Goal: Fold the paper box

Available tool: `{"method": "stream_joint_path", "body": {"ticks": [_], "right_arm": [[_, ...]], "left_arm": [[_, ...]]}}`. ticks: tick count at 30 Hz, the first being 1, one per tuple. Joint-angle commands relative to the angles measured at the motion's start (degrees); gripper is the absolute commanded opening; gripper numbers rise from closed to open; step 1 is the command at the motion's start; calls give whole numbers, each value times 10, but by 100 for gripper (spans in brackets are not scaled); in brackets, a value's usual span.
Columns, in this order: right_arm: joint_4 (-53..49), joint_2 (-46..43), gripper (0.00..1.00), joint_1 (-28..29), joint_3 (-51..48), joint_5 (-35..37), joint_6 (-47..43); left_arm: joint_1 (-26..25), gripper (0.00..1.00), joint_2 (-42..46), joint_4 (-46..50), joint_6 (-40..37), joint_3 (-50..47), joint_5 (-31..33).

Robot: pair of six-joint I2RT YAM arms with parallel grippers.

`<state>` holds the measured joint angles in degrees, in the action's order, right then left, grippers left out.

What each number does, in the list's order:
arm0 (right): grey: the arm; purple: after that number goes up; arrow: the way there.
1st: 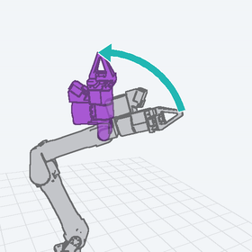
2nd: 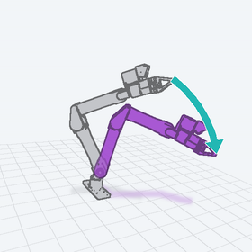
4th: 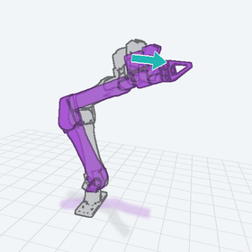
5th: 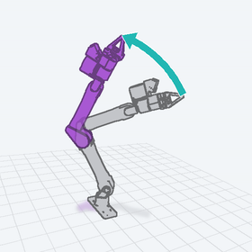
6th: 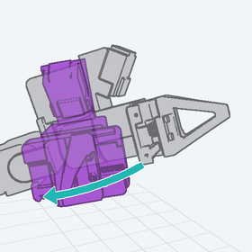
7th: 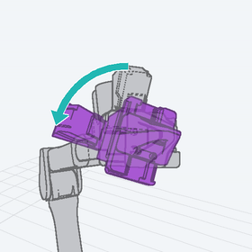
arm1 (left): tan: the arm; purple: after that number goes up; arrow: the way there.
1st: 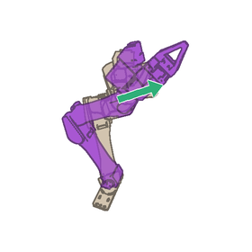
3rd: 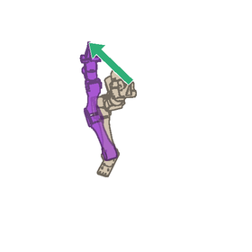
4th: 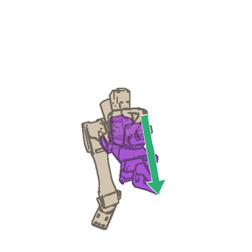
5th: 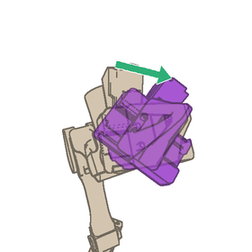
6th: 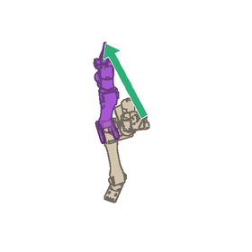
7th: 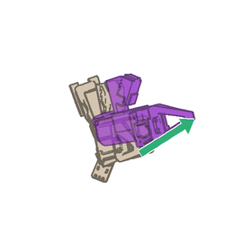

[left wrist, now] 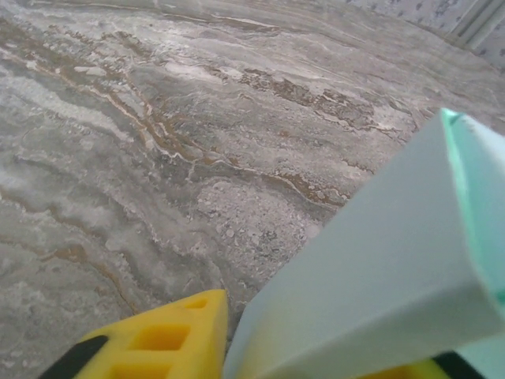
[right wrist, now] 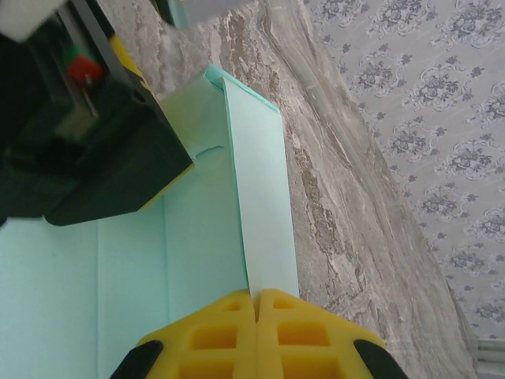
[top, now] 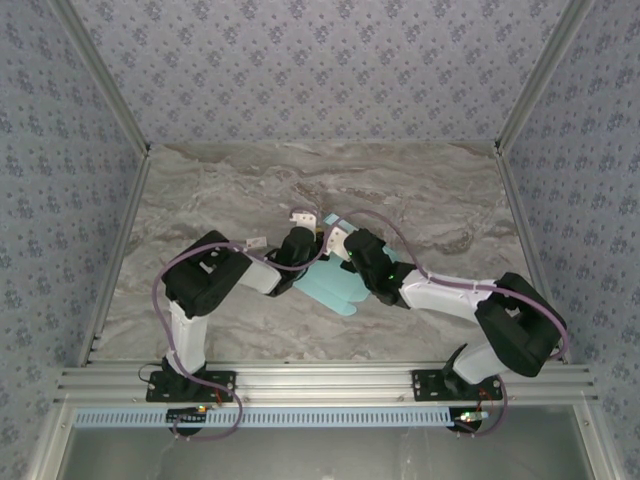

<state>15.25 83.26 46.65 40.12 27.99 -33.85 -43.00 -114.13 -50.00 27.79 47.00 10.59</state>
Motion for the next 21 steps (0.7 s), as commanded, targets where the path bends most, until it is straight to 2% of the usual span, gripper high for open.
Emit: {"method": "stream_joint_path", "body": {"ticks": [1, 12, 21], "right_arm": [[-62, -16, 0, 1, -5, -43, 6], [-91, -22, 0, -16, 9, -62, -6], [-95, -23, 0, -20, 10, -68, -7]], "left_arm": [[35, 36, -1, -38, -55, -6, -33], [63, 59, 31, 15, -182, -3, -116], [87, 68, 44, 28, -192, 7, -194]]}}
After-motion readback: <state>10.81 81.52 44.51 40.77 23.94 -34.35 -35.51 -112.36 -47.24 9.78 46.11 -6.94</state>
